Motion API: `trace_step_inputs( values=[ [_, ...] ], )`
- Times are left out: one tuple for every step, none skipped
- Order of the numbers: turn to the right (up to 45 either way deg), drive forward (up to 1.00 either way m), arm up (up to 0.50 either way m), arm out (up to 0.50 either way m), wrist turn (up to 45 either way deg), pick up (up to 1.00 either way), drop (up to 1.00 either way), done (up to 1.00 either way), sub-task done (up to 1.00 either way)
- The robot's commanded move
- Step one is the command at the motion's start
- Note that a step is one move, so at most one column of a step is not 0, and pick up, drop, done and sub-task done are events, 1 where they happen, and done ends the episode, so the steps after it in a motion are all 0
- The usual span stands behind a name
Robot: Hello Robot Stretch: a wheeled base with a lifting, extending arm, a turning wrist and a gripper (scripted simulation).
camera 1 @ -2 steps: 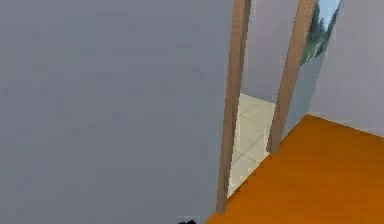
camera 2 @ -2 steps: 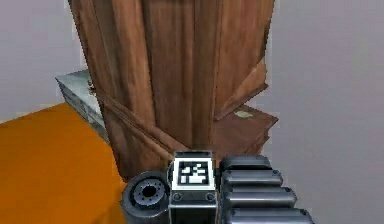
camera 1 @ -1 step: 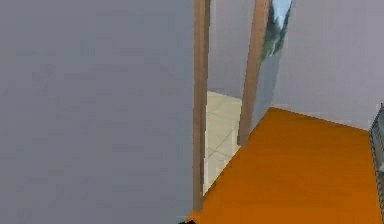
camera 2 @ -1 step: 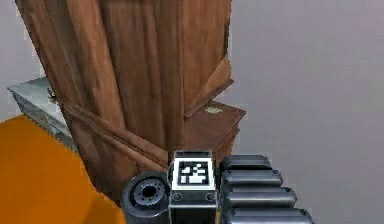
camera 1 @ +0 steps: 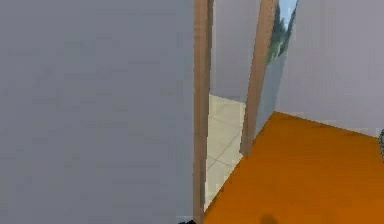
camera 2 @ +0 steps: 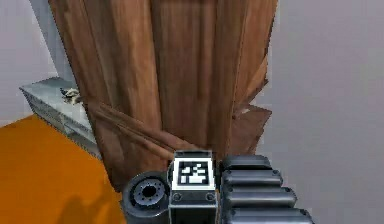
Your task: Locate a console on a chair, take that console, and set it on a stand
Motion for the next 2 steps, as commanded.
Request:
trace_step_inputs(
  values=[
    [33.0, 0.00, 0.00, 0.00, 0.0, 0.00, 0.00, 0.00, 0.00],
    [0.0, 1.00, 0.00, 0.00, 0.0, 0.00, 0.00, 0.00, 0.00]
  ],
)
